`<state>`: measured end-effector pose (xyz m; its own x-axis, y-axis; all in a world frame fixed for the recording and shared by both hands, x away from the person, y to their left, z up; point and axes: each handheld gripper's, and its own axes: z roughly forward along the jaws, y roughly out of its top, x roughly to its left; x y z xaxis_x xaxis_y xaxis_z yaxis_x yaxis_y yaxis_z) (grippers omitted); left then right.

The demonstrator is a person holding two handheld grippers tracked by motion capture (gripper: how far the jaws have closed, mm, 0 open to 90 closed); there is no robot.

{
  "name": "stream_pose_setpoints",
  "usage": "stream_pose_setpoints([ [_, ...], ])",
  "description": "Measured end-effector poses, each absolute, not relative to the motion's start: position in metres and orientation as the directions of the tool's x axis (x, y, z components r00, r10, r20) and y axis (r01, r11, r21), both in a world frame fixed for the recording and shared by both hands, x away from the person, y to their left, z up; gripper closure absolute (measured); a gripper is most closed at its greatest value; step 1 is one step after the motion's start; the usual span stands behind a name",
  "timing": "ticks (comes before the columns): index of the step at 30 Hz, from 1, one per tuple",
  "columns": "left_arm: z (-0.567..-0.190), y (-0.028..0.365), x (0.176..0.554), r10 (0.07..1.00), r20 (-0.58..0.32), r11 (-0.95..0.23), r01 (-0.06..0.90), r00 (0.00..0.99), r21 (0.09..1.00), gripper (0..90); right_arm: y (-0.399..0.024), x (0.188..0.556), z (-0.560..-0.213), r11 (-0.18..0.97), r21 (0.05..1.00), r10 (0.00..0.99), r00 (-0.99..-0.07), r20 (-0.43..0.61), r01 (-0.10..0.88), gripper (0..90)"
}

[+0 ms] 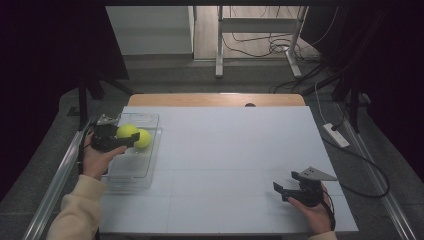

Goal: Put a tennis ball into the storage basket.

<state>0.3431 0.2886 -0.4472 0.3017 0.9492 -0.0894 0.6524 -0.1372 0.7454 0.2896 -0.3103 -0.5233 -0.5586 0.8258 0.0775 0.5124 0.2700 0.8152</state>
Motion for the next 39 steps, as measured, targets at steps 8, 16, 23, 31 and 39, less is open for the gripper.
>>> stream_pose_setpoints([
  [8, -0.452, 0.289, 0.344, 0.946, -0.089, -0.154, 0.674, 0.312, 0.722, 26.4, -0.310, 0.290, -0.524, 0.271, 0.814, 0.825, -0.559, 0.078, 0.513, 13.6],
  [16, -0.457, 0.286, 0.345, 0.941, -0.088, -0.175, 0.692, 0.327, 0.700, 26.3, -0.309, 0.290, -0.524, 0.273, 0.813, 0.825, -0.560, 0.078, 0.515, 13.6],
  [23, -0.461, 0.284, 0.346, 0.934, -0.085, -0.204, 0.712, 0.348, 0.672, 26.3, -0.310, 0.290, -0.524, 0.272, 0.812, 0.825, -0.559, 0.079, 0.516, 13.6],
  [31, -0.468, 0.282, 0.345, 0.930, -0.082, -0.222, 0.726, 0.358, 0.650, 26.3, -0.310, 0.290, -0.524, 0.274, 0.811, 0.825, -0.560, 0.079, 0.518, 13.6],
  [39, -0.471, 0.279, 0.346, 0.923, -0.091, -0.240, 0.744, 0.373, 0.623, 26.3, -0.309, 0.290, -0.524, 0.274, 0.810, 0.825, -0.559, 0.078, 0.518, 13.6],
])
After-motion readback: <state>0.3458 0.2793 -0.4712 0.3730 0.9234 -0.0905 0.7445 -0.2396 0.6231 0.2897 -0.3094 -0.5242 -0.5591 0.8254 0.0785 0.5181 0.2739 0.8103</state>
